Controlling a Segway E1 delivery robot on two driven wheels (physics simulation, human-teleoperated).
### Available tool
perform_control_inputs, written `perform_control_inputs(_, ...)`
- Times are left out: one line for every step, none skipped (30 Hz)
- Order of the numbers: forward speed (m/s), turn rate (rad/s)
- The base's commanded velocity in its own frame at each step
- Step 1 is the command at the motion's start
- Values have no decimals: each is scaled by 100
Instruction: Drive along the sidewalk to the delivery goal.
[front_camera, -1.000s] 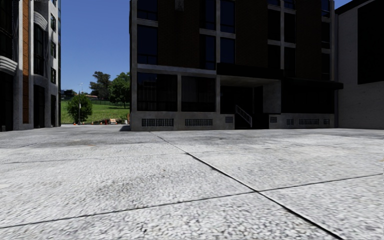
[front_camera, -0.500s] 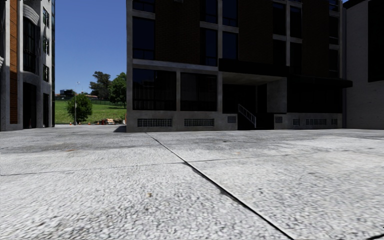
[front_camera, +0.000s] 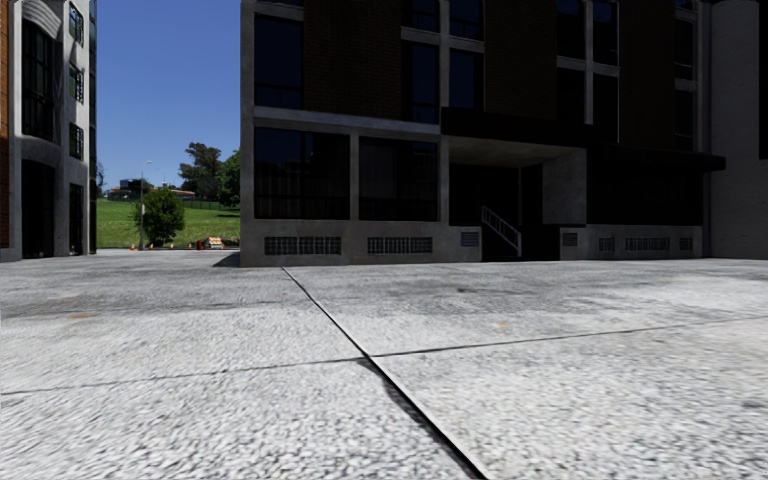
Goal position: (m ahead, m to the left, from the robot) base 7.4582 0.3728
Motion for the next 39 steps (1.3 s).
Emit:
perform_control_inputs(200, 0)
perform_control_inputs(200, 0)
perform_control_inputs(200, 0)
perform_control_inputs(200, 0)
perform_control_inputs(200, 0)
perform_control_inputs(200, 0)
perform_control_inputs(200, 0)
perform_control_inputs(200, 0)
perform_control_inputs(200, 0)
perform_control_inputs(200, 0)
perform_control_inputs(200, 0)
perform_control_inputs(200, 0)
perform_control_inputs(200, 0)
perform_control_inputs(200, 0)
perform_control_inputs(200, 0)
perform_control_inputs(200, 0)
perform_control_inputs(200, 0)
perform_control_inputs(200, 0)
perform_control_inputs(200, 0)
perform_control_inputs(200, 0)
perform_control_inputs(200, 0)
perform_control_inputs(200, 0)
perform_control_inputs(200, 0)
perform_control_inputs(200, 0)
perform_control_inputs(200, 0)
perform_control_inputs(200, 0)
perform_control_inputs(200, 0)
perform_control_inputs(200, 0)
perform_control_inputs(200, 0)
perform_control_inputs(200, 0)
perform_control_inputs(200, 0)
perform_control_inputs(200, 0)
perform_control_inputs(200, 0)
perform_control_inputs(200, 0)
perform_control_inputs(200, 0)
perform_control_inputs(200, 0)
perform_control_inputs(200, 0)
perform_control_inputs(200, 0)
perform_control_inputs(200, 0)
